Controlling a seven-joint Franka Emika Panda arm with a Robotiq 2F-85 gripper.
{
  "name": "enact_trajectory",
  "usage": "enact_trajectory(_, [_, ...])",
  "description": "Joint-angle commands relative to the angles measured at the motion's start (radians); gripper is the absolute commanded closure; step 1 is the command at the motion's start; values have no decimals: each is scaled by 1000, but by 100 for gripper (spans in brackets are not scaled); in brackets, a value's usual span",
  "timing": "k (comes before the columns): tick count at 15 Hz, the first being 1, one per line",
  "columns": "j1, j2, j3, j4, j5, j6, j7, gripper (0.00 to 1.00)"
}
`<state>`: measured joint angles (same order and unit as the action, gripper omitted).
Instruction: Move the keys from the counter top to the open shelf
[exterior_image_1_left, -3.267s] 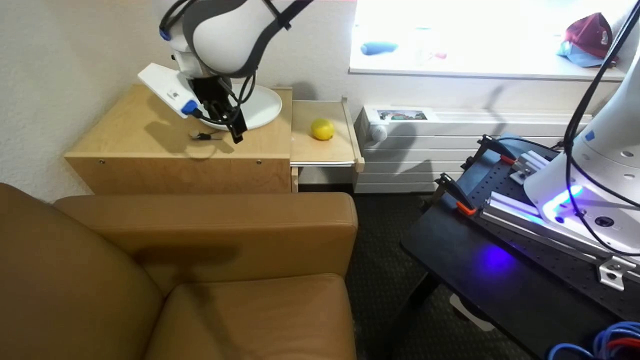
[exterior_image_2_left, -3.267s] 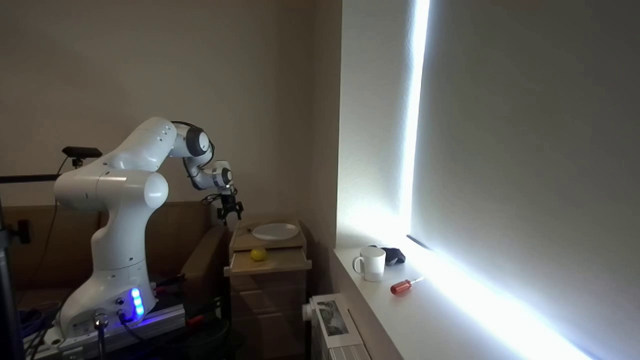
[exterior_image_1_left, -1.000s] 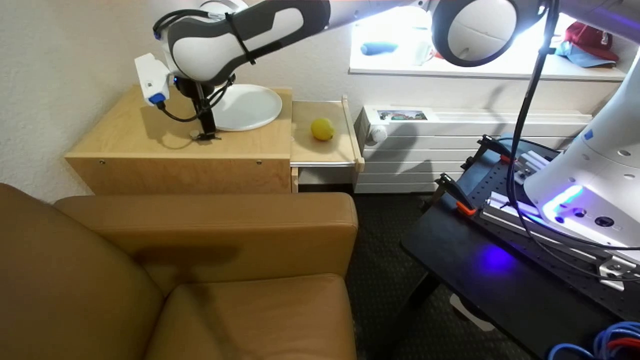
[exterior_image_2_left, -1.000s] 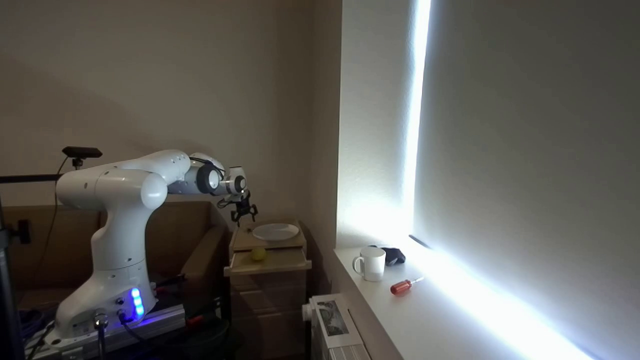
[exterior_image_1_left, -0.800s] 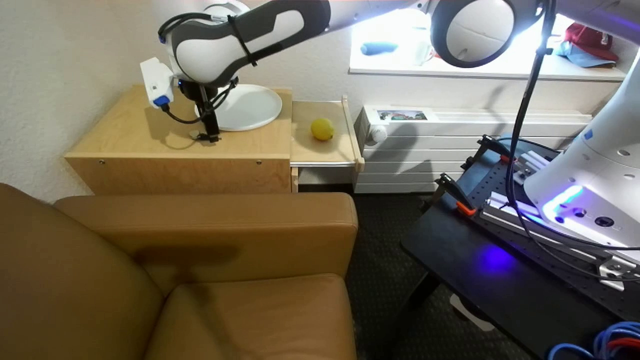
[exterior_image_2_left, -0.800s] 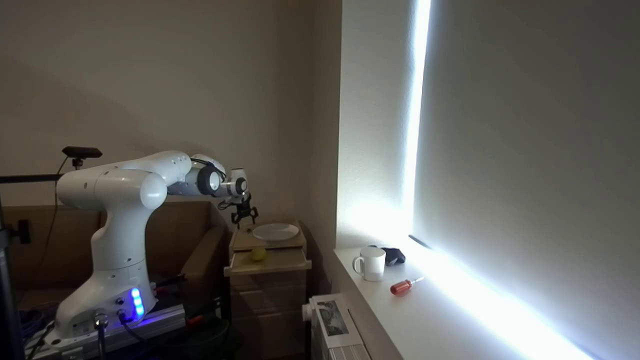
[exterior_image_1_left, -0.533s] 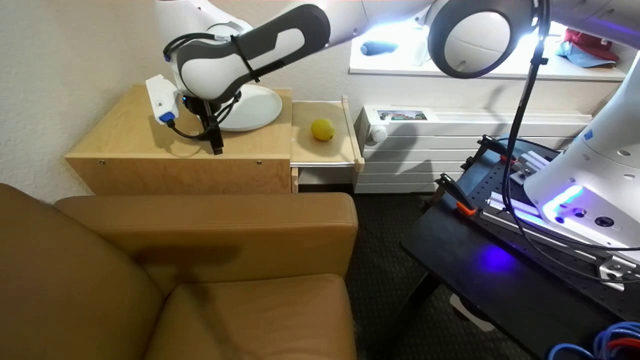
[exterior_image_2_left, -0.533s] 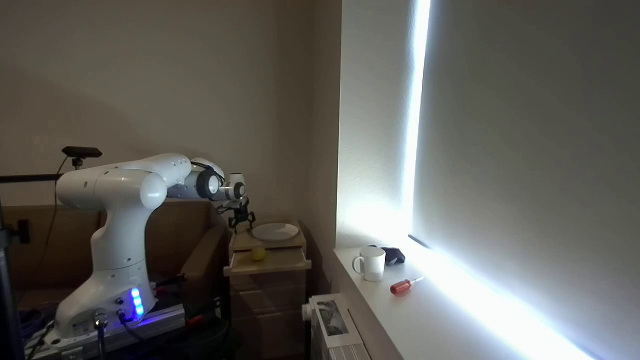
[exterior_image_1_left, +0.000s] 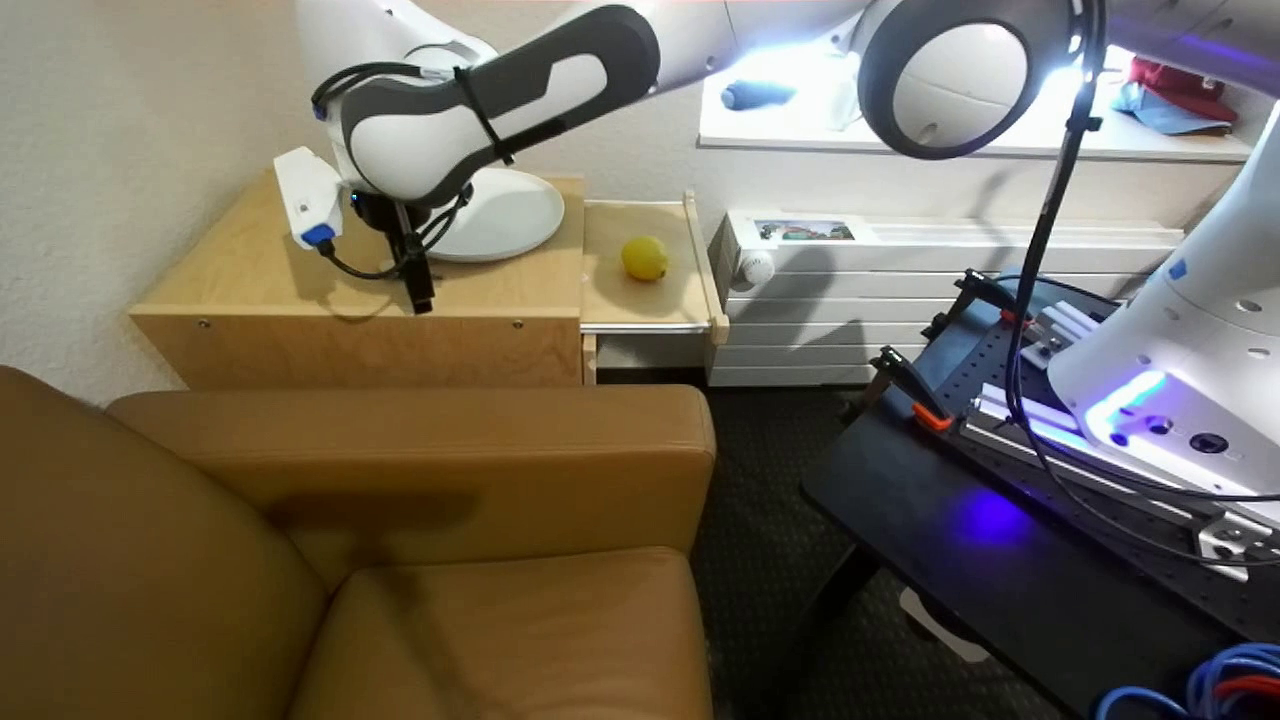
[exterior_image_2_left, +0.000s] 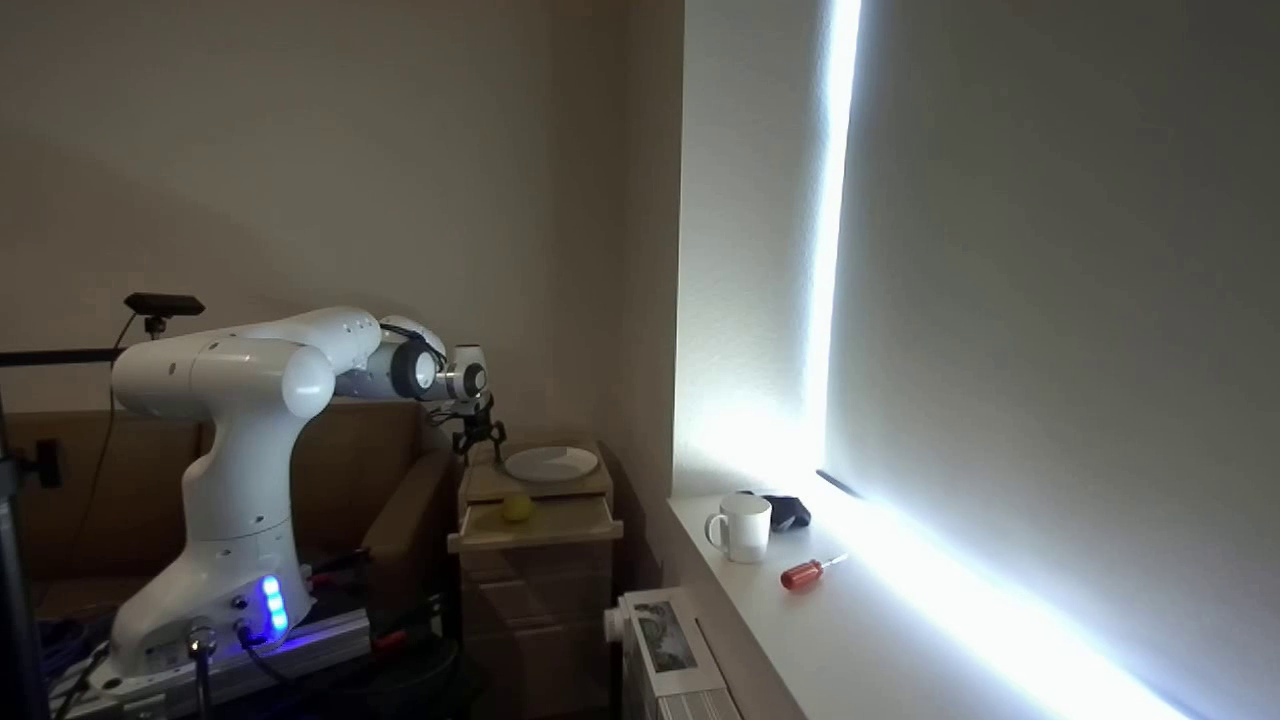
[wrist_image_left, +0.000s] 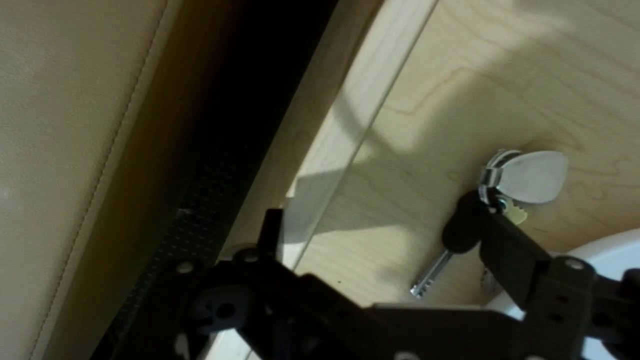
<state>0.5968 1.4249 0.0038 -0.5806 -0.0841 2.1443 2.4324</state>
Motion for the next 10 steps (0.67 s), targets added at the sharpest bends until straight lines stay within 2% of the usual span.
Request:
enact_trajectory(1, [-31,-7,42,34,36,10,-35,0])
enact_trajectory(4, [-33,0,15,69,24,-7,38,0])
enact_trajectory(5, [-31,56,2,168,34,-68,70,0])
enact_trajectory(6, [-24,63,7,181,23,-66,29,0])
enact_trajectory(10, [-29,84,3,221,22,-86,56,0])
